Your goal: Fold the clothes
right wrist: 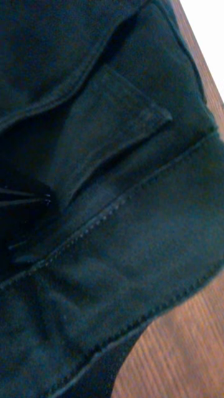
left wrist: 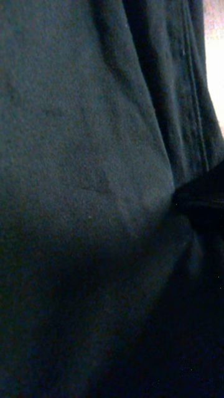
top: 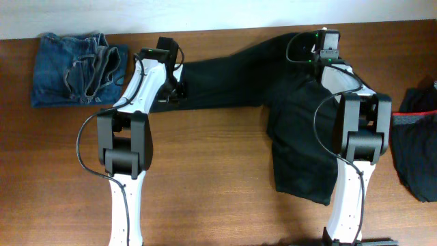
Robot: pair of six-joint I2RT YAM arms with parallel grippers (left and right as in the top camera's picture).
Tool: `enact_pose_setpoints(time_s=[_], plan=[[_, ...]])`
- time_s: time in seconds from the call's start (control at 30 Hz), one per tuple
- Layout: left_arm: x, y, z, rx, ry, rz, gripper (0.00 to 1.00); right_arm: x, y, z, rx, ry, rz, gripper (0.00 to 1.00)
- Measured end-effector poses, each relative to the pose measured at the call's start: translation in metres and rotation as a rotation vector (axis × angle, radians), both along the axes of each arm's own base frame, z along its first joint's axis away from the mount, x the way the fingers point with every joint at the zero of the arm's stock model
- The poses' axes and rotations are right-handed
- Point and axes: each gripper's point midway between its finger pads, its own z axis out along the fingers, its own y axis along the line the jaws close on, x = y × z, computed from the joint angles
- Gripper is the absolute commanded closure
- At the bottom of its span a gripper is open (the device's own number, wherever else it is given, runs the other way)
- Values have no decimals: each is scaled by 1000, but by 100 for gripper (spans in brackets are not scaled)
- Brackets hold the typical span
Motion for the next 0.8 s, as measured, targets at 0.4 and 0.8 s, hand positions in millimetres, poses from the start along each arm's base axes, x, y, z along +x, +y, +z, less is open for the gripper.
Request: enact_pose_setpoints(time_s=[0.4, 0.8], plan=[[52, 35, 66, 103, -195, 40, 84, -17, -33, -2, -122, 65, -189, 96], [91, 3, 90, -54, -364, 13, 81, -19, -36, -2, -106, 65, -212, 95]])
